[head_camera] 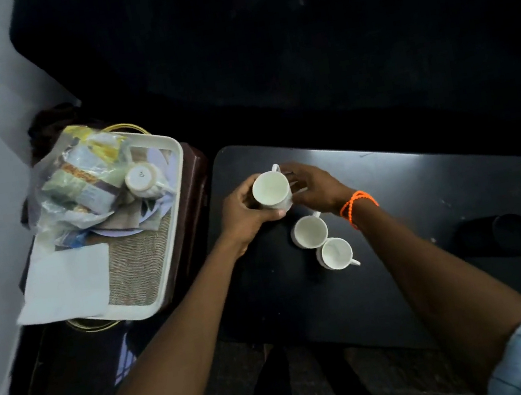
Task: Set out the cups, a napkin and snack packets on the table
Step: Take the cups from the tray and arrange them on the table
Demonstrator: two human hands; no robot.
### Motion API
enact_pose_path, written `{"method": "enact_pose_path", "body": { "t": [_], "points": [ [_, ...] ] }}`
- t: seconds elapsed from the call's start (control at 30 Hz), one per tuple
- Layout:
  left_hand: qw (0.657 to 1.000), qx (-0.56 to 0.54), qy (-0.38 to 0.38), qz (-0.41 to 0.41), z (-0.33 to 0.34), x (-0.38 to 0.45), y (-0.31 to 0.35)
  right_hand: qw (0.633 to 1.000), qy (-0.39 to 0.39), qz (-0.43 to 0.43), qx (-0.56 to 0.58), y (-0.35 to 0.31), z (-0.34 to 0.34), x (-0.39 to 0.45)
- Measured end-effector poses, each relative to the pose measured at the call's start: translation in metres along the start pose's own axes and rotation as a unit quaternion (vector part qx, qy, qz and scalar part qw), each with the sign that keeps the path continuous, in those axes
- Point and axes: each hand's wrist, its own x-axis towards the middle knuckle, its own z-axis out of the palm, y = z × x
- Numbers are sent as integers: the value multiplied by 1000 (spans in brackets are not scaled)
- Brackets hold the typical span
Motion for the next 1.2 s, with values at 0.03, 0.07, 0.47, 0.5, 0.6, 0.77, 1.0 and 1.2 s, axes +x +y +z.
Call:
{"method": "enact_pose_path", "body": {
  "t": [0.03, 0.07, 0.47, 0.5, 0.6, 0.77, 1.0, 1.2],
  "points": [
    [1000, 25, -1, 10, 10, 5, -2, 999, 29, 9, -15, 9, 1, -1],
    [999, 49, -7, 21, 18, 10, -4, 998, 51, 20, -21, 19, 2, -1],
    [951, 252, -179, 12, 42, 42, -5, 975, 178, 126, 44, 82, 22, -10],
    [947, 264, -182, 18, 43, 42, -7, 973, 182, 129, 59, 86, 24, -12],
    [943, 282, -176, 29, 46, 40, -15, 966, 197, 134, 103, 94, 30, -16],
    [939, 298, -171, 26, 50, 41, -22, 959, 200, 146, 137, 104, 30, -18],
    [973, 227, 34, 34, 23, 17, -6, 952, 271, 132, 50, 79, 24, -20],
    [904, 84, 417, 42, -59, -8, 27, 973, 223, -45, -46, -1, 47, 13]
  ]
}}
